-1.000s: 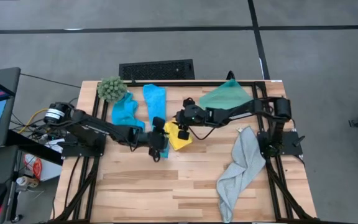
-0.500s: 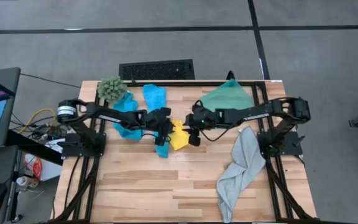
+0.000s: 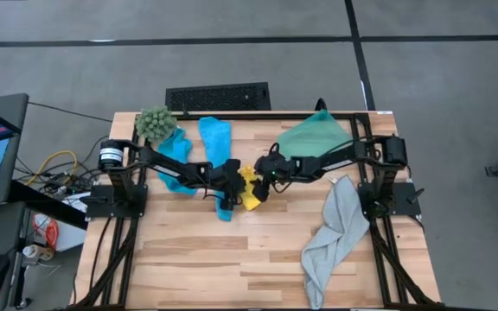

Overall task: Fold microfiber towels
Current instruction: Fold the yellow towel

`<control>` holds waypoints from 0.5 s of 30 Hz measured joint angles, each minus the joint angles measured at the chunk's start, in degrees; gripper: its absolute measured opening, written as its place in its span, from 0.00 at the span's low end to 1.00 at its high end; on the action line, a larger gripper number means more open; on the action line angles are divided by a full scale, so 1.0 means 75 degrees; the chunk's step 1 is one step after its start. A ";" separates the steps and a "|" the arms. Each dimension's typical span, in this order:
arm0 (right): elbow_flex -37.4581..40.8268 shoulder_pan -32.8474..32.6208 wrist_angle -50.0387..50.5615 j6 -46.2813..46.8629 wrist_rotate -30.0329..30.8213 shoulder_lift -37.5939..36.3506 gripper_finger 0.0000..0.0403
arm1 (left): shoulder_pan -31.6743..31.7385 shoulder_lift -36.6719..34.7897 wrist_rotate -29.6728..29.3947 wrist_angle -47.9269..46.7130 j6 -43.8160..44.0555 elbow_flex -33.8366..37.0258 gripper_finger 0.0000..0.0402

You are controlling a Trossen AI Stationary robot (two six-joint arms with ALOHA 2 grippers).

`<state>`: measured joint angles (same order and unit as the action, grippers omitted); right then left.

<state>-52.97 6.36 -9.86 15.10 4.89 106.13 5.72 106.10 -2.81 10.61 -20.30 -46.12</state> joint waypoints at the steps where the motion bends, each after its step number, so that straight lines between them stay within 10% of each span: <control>1: 0.0000 0.0056 0.0008 0.0053 0.0026 0.0013 0.58 | -0.0001 0.0000 -0.0032 0.0021 0.0029 0.0005 0.25; 15: -0.0006 -0.0007 0.0099 0.0218 0.0350 0.0346 0.61 | -0.0006 0.0023 -0.0036 0.0260 0.0245 0.0025 0.25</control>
<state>-53.01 6.31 -9.12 16.73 7.51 108.73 5.67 106.28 -3.07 12.57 -18.46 -45.93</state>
